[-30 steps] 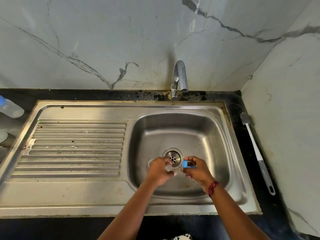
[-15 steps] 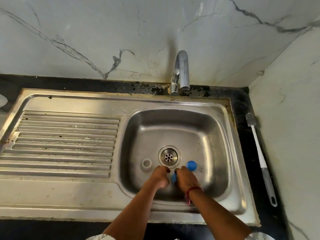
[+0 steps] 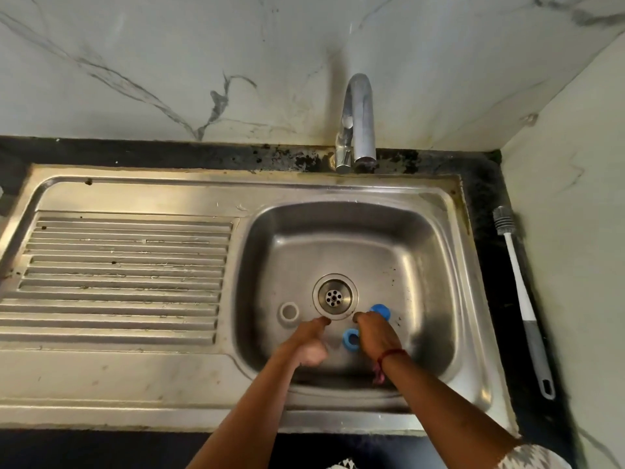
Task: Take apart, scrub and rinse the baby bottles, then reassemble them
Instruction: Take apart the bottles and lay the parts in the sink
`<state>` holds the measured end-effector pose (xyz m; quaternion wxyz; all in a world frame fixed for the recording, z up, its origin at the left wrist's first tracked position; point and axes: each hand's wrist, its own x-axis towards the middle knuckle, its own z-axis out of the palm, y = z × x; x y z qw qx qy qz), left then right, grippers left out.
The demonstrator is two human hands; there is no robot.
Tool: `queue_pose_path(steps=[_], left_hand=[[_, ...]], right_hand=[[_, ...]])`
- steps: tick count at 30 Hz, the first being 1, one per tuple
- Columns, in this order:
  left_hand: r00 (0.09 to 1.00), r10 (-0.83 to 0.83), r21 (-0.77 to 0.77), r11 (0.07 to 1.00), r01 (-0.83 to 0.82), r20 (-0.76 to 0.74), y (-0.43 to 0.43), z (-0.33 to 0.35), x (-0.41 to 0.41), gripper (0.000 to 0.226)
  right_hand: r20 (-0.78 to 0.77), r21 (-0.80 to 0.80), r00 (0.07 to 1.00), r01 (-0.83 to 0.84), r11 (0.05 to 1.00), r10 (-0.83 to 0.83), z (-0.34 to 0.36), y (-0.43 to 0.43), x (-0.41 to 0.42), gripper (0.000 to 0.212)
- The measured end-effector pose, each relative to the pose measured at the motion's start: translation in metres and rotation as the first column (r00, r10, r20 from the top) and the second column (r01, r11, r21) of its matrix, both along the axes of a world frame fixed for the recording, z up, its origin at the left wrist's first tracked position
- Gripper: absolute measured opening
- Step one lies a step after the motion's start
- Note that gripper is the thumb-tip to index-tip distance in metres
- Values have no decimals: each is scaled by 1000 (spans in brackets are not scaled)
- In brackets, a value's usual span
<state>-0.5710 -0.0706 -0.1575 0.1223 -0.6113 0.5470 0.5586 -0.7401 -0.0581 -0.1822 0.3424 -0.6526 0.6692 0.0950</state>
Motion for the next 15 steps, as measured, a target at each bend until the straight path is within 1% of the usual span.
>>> queue_pose_path(steps=[2,4,6,7,8,9,10,12,13,15], left_hand=[[998,38,-5,999,-38,-54,-4,11,10,58],[989,79,-57,995,-87,-123,-12,23,22,49],[986,117,-245,959,-144,-121,-24,38,34,34],[984,150,-358,917,-174,-96,-31,43,40,32],[983,174,-458,870,-184,-64,-38,46,46,35],[986,165,-522,840,-150,-18,-43,46,52,44],[992,117,-529,845,-76,45,-46,42,56,57],[986,-64,-414,902,124,154,-49,33,59,78],[968,-158,-343,913,219,196,-47,26,58,84],[928,-276,-245,909,337,249,-42,15,54,86]], right_hand=[[-6,-66,999,35,997,-35,8,-2,-7,29],[-22,-140,997,64,988,-68,18,-7,-15,39],[-7,-209,996,86,974,-89,24,-12,-25,39],[1,-228,994,103,968,-105,24,-15,-30,38],[0,-231,993,116,966,-119,25,-18,-35,39],[-15,-218,994,104,970,-110,25,-20,-40,42],[-38,-185,996,76,980,-84,25,-22,-43,47],[-44,-74,999,15,997,-18,20,-23,-45,62],[-40,-11,999,-16,1000,15,17,-22,-45,66],[-68,60,995,-68,996,72,11,-16,-42,65]])
